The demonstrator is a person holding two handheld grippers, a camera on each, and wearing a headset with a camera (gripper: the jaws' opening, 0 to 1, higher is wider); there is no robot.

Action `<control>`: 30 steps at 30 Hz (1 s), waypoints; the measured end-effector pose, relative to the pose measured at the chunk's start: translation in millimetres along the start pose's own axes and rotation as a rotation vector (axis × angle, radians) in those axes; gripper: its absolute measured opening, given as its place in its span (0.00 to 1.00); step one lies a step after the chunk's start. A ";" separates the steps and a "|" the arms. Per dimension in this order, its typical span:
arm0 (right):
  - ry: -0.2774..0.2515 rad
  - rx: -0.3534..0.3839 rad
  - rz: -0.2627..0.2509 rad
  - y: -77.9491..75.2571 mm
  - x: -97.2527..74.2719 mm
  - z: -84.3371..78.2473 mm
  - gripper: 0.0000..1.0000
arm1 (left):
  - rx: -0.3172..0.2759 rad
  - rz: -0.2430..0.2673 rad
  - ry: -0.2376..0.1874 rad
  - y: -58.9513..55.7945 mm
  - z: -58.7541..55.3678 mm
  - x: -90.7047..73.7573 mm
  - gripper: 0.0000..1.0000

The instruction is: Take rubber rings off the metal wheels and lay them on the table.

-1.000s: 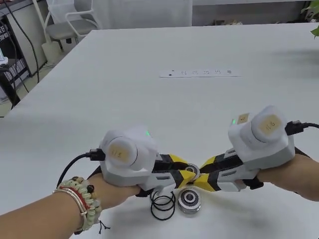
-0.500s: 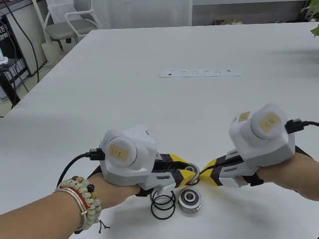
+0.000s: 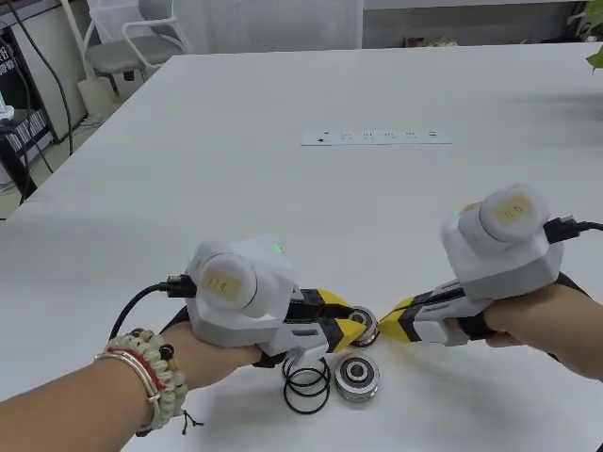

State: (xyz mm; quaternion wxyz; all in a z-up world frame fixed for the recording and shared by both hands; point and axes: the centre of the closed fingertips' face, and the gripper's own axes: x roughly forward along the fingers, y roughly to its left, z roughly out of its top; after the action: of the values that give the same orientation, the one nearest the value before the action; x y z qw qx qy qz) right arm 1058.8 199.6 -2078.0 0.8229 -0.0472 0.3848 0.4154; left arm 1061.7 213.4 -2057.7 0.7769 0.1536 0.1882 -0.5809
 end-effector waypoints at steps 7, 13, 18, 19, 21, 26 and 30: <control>-0.061 0.183 0.041 1.2 -7.6 8.8 0.00 | 0.012 -0.005 0.012 -0.7 -0.9 -0.3 0.08; -0.064 0.215 0.051 -0.2 -6.1 8.7 0.00 | 0.021 -0.008 0.013 -1.0 -1.1 -0.8 0.08; -0.065 0.245 0.058 2.0 -5.8 9.5 0.00 | 0.035 -0.010 0.015 -1.2 -1.3 -1.0 0.08; -0.064 0.246 0.058 2.4 -5.8 9.8 0.00 | 0.036 -0.010 0.015 -1.1 -1.4 -0.9 0.08; -0.063 0.248 0.058 3.2 -5.4 10.7 0.00 | 0.045 -0.009 0.018 -0.8 -1.6 -1.0 0.08; -0.059 0.250 0.054 3.6 -5.3 11.7 0.00 | 0.050 -0.010 0.019 -1.1 -1.6 -0.9 0.07; -0.058 0.249 0.053 7.5 -6.0 12.7 0.00 | 0.062 -0.011 0.022 -1.5 -1.6 -1.0 0.07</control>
State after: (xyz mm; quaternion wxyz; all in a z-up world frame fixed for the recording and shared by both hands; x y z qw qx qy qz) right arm 1058.8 205.7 -2063.3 0.8219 0.0776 0.4108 0.3869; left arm 1059.8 214.5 -2058.6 0.7663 0.1829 0.1793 -0.5892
